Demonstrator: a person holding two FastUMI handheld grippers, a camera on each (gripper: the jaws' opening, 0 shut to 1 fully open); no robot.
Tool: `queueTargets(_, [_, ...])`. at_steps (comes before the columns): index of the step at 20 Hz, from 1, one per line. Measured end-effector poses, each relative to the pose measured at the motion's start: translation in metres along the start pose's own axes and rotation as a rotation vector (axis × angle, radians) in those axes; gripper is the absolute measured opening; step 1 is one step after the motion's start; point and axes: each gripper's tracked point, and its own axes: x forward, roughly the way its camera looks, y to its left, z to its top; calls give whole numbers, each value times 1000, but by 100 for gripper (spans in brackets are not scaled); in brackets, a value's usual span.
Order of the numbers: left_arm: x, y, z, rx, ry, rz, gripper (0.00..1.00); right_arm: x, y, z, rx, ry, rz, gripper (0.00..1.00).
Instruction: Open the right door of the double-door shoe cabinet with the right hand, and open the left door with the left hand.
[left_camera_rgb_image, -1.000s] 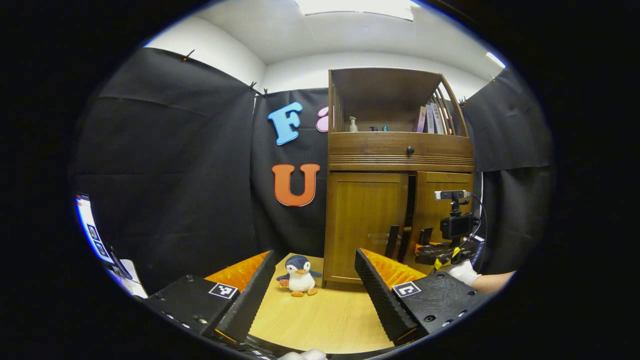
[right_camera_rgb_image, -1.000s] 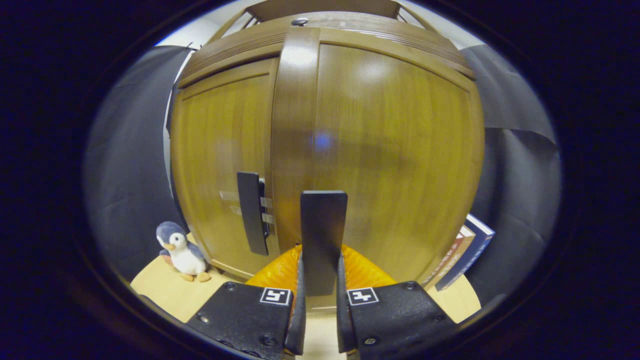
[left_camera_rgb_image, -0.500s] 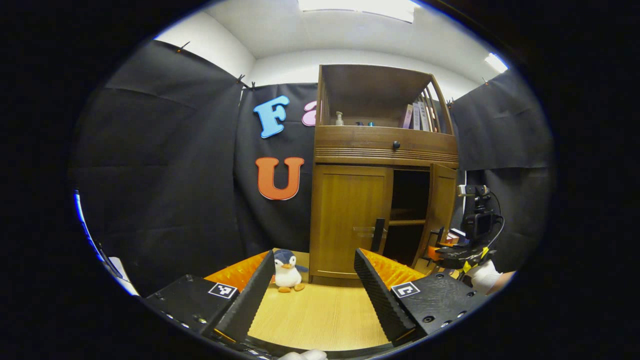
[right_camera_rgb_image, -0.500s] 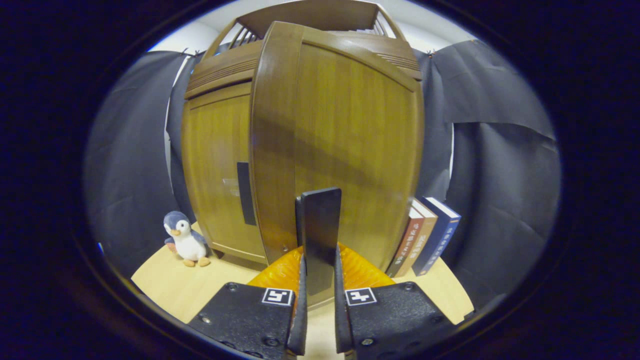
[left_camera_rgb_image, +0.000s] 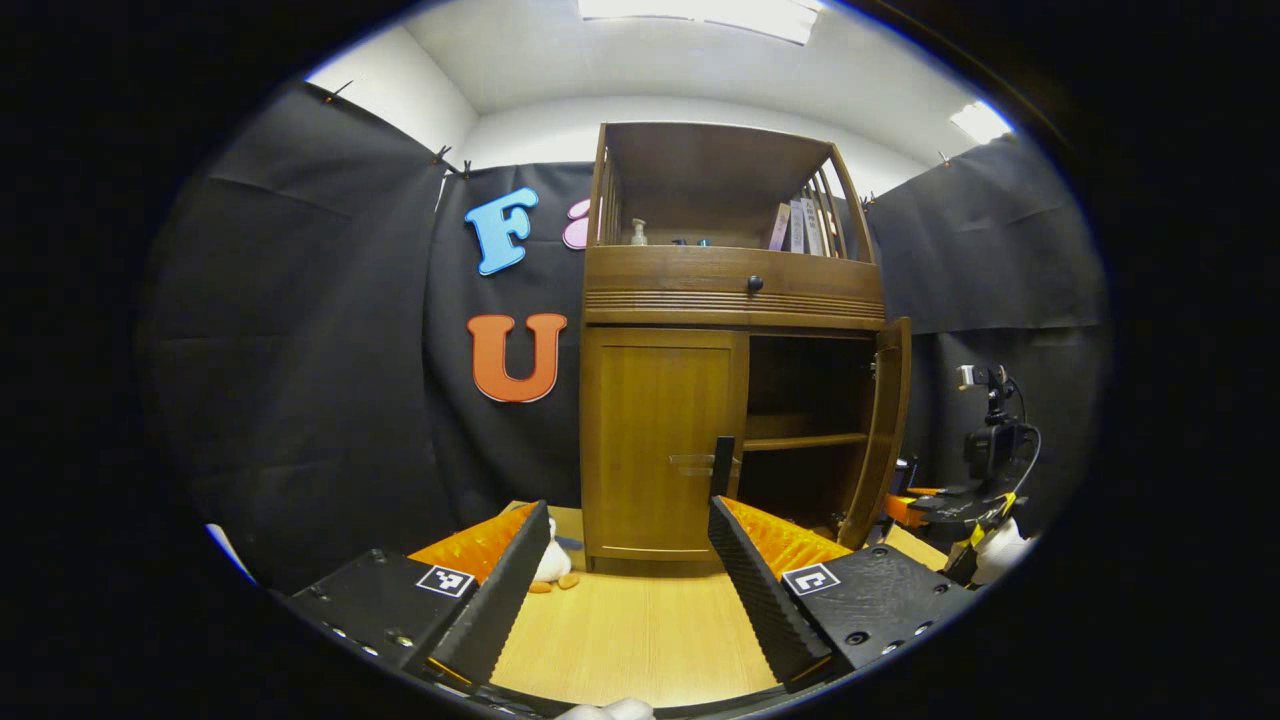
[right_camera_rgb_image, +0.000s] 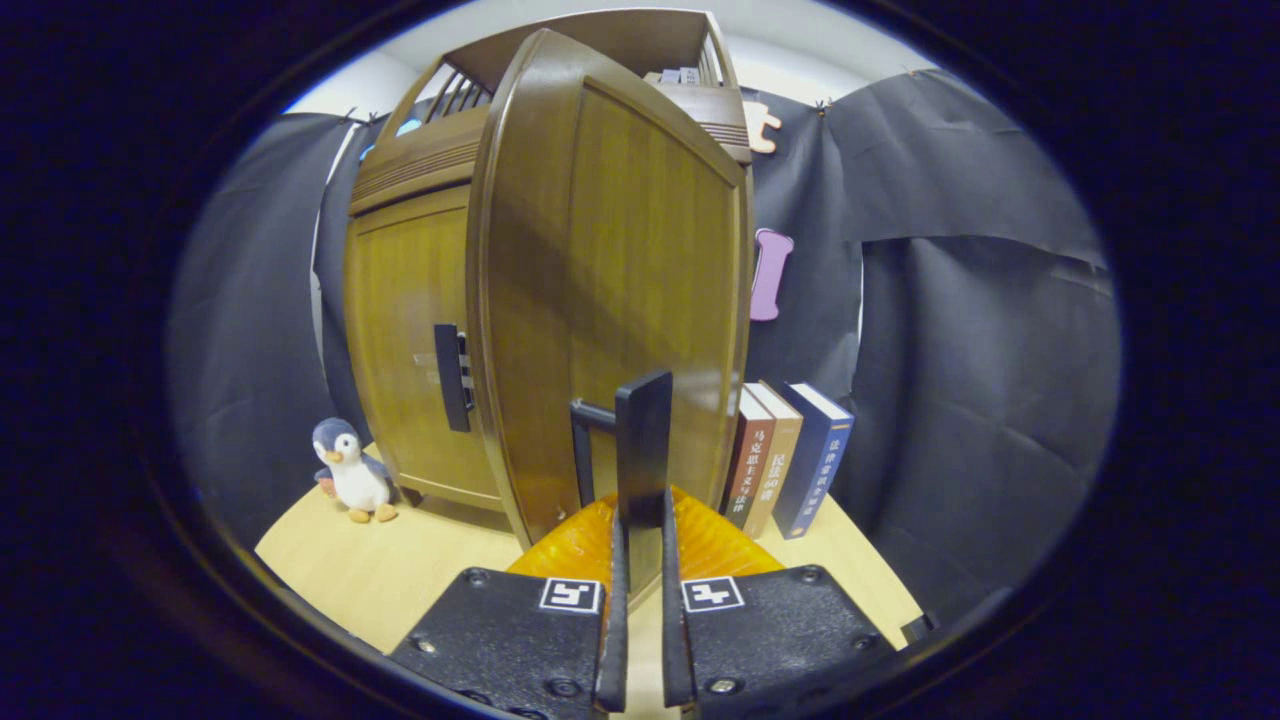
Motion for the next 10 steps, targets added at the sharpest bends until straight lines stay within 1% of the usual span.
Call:
queueTargets(3, [11,-18,3,6,-7,-26,96,-3,-15,-2,3,2,-13,14])
queueTargets(4, [15,-25,4,7,-8,-36,100,-3,-21,-2,7,1,-17,13])
queueTargets(5, [19,-33,5,6,-10,-48,96,-7,-27,-3,8,1,-18,13])
queueTargets(7, [25,-47,5,2,-11,-68,96,-9,-42,-4,10,5,-22,11])
queueTargets(10, [32,-68,3,1,-6,-88,96,-9,-72,-4,13,14,-53,6])
